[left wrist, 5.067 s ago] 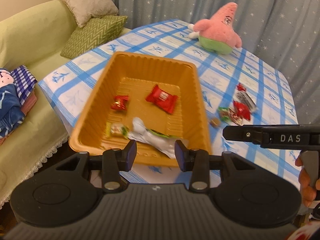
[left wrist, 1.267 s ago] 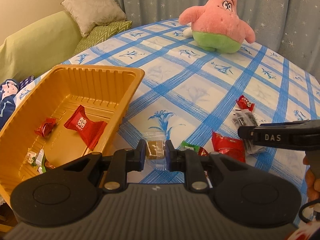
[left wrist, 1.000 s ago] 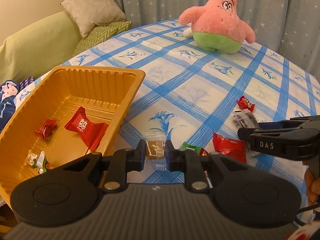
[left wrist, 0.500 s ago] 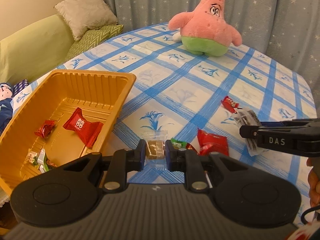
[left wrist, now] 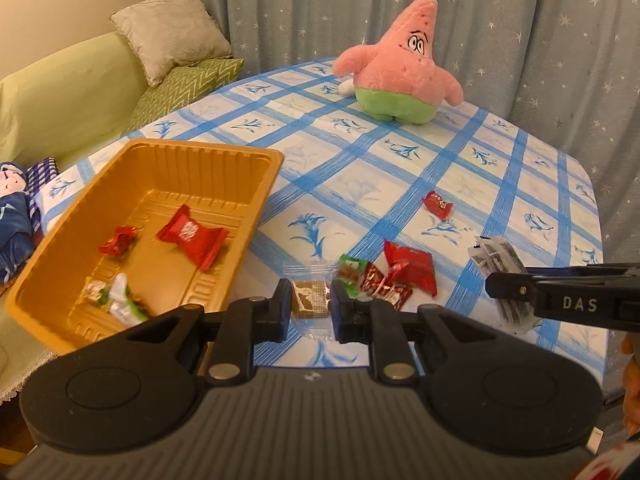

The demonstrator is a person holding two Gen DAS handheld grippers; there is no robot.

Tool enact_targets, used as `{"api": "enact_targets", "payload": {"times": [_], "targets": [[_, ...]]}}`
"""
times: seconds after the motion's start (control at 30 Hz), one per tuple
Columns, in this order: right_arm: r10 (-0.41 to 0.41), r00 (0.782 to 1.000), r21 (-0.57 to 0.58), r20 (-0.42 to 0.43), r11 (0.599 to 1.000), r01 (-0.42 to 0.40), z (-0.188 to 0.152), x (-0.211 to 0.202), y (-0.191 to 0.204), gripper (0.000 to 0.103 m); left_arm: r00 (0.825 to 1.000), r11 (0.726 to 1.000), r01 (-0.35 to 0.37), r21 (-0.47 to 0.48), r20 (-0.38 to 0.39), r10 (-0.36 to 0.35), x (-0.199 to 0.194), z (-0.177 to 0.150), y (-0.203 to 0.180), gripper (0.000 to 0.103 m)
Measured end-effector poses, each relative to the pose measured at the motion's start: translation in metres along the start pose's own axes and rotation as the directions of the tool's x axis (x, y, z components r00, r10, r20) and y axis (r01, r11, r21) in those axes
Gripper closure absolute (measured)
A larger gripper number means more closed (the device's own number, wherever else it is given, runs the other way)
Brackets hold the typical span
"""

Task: Organize snacks
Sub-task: 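Carry the caramel and the clear pouch over the orange tray with both tools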

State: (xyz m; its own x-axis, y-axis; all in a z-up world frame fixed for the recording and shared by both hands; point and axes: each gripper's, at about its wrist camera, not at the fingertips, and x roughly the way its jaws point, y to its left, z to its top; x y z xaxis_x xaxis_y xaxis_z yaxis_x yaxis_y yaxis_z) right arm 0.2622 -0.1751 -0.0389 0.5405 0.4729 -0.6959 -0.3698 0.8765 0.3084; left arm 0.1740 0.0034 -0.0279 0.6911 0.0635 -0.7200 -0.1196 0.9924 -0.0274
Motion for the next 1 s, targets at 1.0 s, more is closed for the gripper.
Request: {"api": "enact_targets", "payload": {"times": [1.0], "targets": [[0.193, 0.981, -0.095, -0.019, 0.976, -0.193, -0.006, 0.008, 0.179, 0.065, 0.998, 0.996, -0.051, -0.076, 0.031, 0.053, -0.047, -0.007, 0.153, 0.085]]}}
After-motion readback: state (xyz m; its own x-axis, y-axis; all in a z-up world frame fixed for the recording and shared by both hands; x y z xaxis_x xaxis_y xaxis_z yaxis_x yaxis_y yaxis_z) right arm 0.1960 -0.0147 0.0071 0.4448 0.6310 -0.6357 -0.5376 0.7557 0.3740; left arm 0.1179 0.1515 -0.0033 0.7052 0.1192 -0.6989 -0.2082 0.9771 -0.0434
